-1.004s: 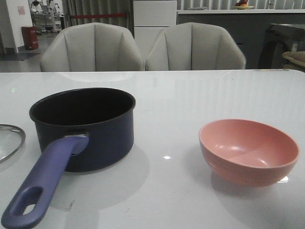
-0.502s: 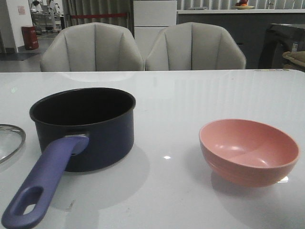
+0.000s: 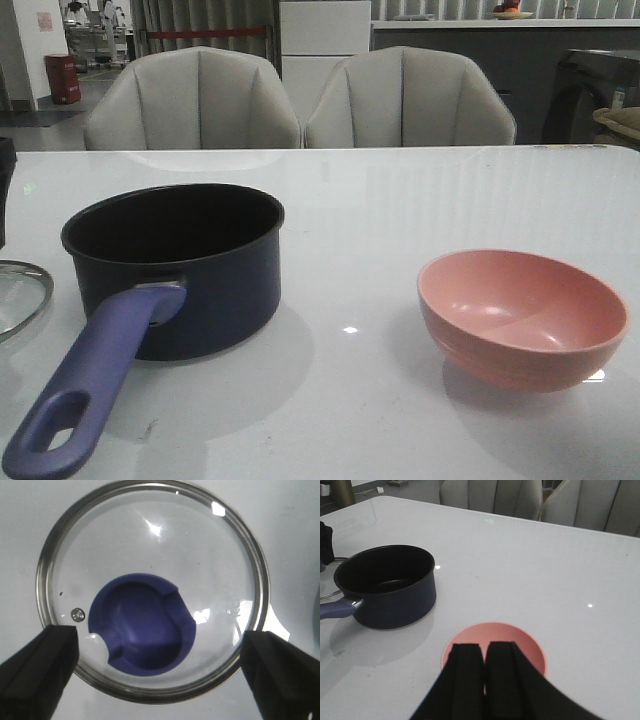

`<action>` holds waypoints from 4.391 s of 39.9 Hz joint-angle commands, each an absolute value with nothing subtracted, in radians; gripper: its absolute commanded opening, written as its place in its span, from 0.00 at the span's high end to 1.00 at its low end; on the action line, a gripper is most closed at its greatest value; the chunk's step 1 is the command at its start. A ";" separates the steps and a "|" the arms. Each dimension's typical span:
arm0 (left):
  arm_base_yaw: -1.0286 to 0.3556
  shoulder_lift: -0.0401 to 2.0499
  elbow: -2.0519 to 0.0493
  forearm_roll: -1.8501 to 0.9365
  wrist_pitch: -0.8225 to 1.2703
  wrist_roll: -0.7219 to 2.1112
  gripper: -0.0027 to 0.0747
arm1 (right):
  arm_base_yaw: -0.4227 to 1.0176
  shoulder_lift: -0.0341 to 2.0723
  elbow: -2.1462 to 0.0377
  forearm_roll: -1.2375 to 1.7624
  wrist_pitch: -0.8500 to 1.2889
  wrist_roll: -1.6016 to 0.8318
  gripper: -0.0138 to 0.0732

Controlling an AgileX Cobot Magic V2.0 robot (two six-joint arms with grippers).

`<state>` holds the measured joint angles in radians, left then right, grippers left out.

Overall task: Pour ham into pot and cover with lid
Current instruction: 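Lower the left gripper onto the purple lid knob and grasp it, then lift the glass lid and carry it above the saucepan, then lower the glass lid onto the saucepan rim with the left gripper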

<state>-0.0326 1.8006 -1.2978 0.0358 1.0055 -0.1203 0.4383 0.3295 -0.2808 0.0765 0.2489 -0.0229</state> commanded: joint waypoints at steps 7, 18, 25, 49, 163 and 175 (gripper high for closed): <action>0.040 1.812 -1.329 -0.107 0.999 0.000 0.08 | 0.440 0.334 -0.309 0.066 0.174 -0.030 0.67; 0.045 1.866 -1.331 -0.118 0.990 0.067 0.08 | 0.440 0.334 -0.309 0.066 0.174 -0.030 0.67; 0.045 1.898 -1.331 -0.118 0.990 0.067 0.08 | 0.440 0.334 -0.309 0.066 0.174 -0.030 0.67; 0.045 1.902 -1.380 -0.138 1.021 0.067 0.61 | 0.440 0.334 -0.309 0.066 0.174 -0.030 0.67; -0.443 1.884 -1.776 -0.095 1.286 0.067 0.71 | 0.440 0.334 -0.309 0.066 0.174 -0.030 0.67; -0.443 1.884 -1.768 -0.089 1.286 0.067 0.71 | 0.440 0.334 -0.309 0.066 0.174 -0.030 0.67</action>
<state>-0.4362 1.9391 -1.7403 -0.0819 1.2426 0.0676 0.4383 0.3295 -0.2808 0.0745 0.2500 -0.0236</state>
